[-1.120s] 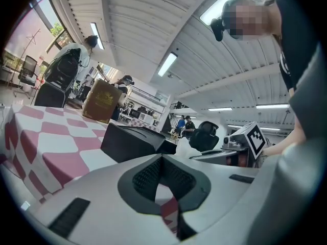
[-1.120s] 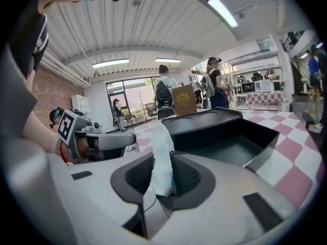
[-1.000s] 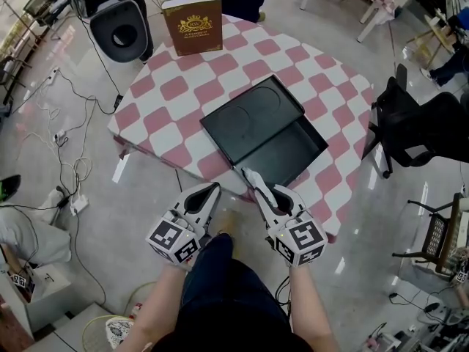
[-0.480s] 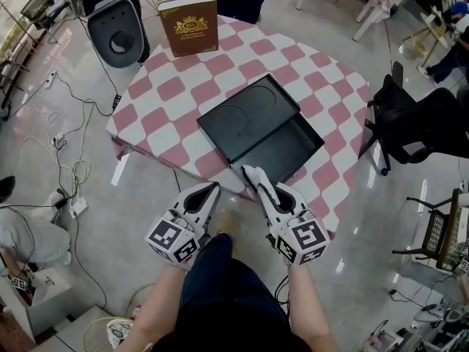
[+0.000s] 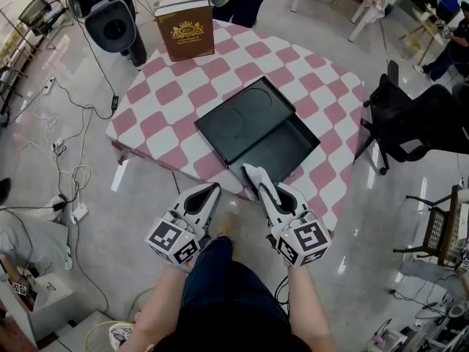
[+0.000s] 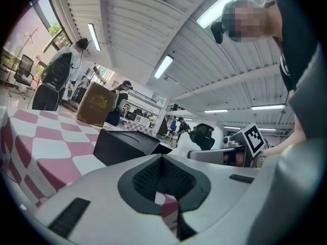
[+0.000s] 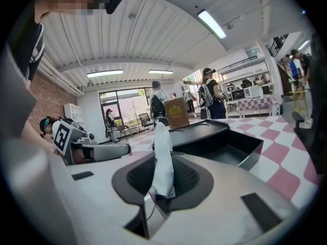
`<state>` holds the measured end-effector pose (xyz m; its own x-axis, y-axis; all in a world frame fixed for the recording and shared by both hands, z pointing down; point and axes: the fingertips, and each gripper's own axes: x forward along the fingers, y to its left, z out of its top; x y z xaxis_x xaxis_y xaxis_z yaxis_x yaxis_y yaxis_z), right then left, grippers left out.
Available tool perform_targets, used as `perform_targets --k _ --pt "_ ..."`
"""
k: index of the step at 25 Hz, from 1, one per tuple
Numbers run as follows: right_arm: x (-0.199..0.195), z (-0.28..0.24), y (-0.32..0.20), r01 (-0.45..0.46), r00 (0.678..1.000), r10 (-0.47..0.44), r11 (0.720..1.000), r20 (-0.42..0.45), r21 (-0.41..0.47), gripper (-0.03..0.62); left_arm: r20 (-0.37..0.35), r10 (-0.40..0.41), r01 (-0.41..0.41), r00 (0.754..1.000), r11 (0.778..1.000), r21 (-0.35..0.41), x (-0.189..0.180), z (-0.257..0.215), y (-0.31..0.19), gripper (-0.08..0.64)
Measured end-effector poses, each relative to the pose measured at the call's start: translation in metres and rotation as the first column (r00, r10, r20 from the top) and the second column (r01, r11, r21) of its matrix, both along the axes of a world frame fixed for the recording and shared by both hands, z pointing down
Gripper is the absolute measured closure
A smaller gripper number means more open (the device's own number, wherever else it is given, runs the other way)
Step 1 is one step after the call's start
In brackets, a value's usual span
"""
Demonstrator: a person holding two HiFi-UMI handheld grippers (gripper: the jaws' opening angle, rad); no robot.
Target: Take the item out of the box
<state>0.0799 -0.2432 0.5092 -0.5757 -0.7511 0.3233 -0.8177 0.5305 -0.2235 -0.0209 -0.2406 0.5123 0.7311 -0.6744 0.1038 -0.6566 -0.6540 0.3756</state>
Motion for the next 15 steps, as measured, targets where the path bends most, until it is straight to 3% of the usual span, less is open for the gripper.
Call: perform_targets --k 15 --pt "0.014 -0.029 0.007 -0.045 0.997 0.042 0.998 0.059 0.047 0.531 -0.005 0.038 -0.038 0.999 0.998 0.050 0.019 -0.029 -0.002 0.560"
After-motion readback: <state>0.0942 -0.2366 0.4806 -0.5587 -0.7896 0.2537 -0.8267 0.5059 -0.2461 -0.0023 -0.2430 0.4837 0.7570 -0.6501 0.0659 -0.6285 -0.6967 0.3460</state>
